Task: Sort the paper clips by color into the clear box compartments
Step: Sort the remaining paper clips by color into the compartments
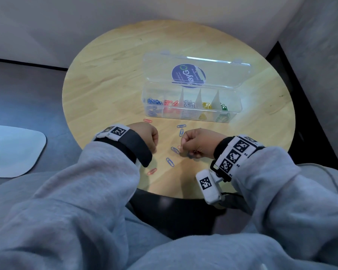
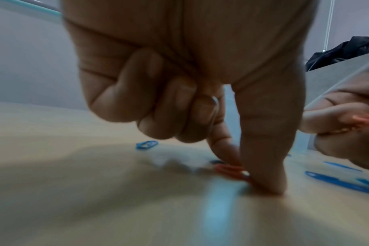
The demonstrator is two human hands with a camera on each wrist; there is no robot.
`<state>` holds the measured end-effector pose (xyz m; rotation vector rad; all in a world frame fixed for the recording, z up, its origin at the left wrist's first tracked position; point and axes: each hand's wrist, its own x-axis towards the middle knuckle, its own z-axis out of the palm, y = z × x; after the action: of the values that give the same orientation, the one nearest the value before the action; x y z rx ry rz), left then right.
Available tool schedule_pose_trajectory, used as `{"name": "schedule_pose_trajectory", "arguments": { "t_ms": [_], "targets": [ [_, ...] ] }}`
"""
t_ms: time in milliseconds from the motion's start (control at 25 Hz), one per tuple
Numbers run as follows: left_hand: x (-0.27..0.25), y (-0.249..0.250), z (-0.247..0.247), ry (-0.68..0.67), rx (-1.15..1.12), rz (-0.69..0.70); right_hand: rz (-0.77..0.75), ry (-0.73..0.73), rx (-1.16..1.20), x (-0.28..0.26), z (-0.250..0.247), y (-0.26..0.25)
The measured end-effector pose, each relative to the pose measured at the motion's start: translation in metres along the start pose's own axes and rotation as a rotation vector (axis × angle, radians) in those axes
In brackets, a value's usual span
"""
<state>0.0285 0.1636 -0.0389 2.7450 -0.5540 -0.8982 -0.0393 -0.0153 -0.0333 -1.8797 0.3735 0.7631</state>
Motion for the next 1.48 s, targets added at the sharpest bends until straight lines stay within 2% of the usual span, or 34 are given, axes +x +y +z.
{"name": "schedule_pose_trajectory", "arguments": {
  "t_ms": [160,360,520,600,680,760,840,960,1080,1160,1320,1480],
  "targets": [
    [0.0,-0.005,0.0,-0.039,0.021,-0.016,0.02,-0.062,0.105,0.0,0.002,-0.003],
    [-0.003,-0.005,-0.003,0.034,0.017,0.022,0.08,-0.093,0.16,-0.002,0.01,-0.015],
    [-0.005,-0.003,-0.004,-0.011,0.072,-0.024,0.123,-0.117,0.183,-0.002,0.017,-0.022],
    [-0.008,-0.004,-0.006,-0.033,0.068,-0.049,0.062,-0.119,0.067,-0.002,0.02,-0.022],
    [-0.013,-0.009,-0.015,-0.024,0.001,-0.067,-0.053,-0.104,-0.202,-0.005,0.026,-0.024],
    [-0.016,-0.015,-0.029,-0.002,-0.196,-0.105,-0.167,-0.099,-0.504,-0.006,0.034,-0.031],
    [-0.016,-0.019,-0.041,0.045,-0.518,-0.174,-0.23,-0.126,-0.704,-0.005,0.043,-0.039],
    [-0.019,-0.02,-0.047,0.1,-1.028,-0.305,-0.263,-0.19,-0.85,-0.001,0.05,-0.045],
    [-0.014,-0.021,-0.044,0.1,-1.263,-0.327,-0.316,-0.22,-0.912,0.003,0.054,-0.044],
    [-0.008,-0.022,-0.04,0.116,-1.159,-0.294,-0.354,-0.225,-0.953,0.004,0.057,-0.043],
    [-0.007,-0.018,-0.034,0.154,-0.586,-0.142,-0.395,-0.229,-0.978,0.005,0.058,-0.041],
    [-0.002,-0.01,-0.031,0.199,-0.312,-0.097,-0.407,-0.269,-0.959,0.006,0.059,-0.039]
  ]
}}
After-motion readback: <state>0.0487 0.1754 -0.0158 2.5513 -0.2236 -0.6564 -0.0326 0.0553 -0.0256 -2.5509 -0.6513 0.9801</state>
